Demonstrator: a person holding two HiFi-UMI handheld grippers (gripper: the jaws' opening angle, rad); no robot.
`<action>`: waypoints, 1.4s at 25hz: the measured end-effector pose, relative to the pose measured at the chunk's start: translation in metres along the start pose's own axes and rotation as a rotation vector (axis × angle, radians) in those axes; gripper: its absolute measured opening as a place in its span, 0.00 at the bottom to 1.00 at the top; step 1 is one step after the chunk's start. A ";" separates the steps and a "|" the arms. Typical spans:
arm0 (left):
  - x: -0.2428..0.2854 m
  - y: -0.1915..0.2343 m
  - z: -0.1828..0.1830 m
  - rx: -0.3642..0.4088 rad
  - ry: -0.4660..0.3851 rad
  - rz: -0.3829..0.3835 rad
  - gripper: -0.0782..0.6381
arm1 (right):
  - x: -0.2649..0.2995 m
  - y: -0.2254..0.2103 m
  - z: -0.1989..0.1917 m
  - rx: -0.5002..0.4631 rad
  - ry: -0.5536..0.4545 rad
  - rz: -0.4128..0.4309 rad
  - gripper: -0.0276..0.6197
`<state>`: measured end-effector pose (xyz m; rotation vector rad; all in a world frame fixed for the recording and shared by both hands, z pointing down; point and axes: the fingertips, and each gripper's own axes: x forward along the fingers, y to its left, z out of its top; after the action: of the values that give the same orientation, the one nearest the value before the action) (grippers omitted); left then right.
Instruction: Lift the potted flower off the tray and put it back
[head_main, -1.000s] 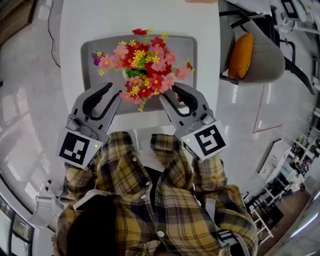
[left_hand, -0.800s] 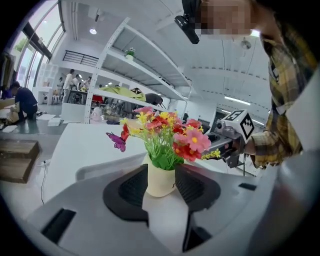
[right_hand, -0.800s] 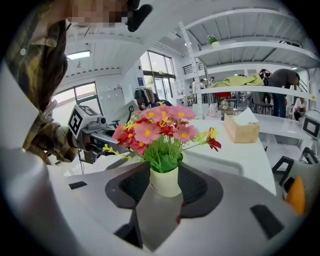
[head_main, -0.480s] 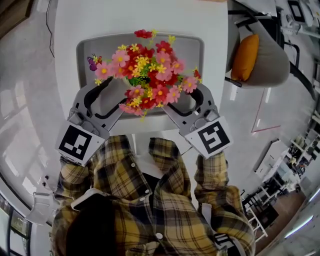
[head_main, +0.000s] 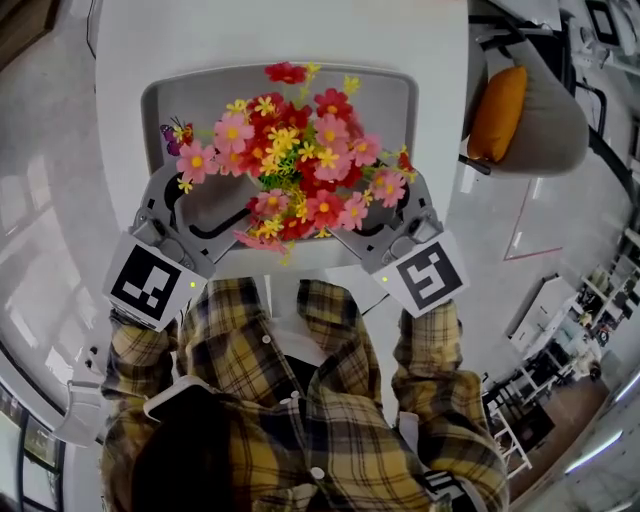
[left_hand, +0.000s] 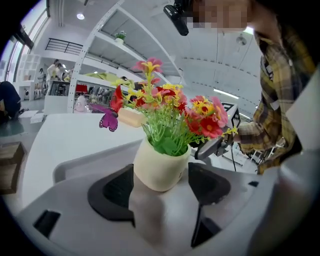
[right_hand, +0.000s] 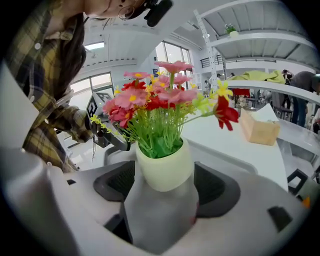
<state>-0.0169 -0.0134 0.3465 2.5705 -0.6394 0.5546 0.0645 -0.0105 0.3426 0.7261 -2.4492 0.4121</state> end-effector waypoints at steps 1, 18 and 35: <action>0.002 0.000 -0.001 0.009 0.002 -0.006 0.57 | 0.002 -0.001 0.000 -0.007 -0.005 0.004 0.58; 0.022 0.000 0.002 0.196 0.006 -0.119 0.59 | 0.017 -0.002 -0.001 -0.043 -0.054 0.119 0.63; 0.024 -0.002 0.002 0.204 0.008 -0.104 0.59 | 0.023 -0.002 0.002 -0.052 -0.110 0.098 0.63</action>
<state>0.0038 -0.0208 0.3558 2.7712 -0.4646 0.6230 0.0488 -0.0222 0.3545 0.6236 -2.5962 0.3521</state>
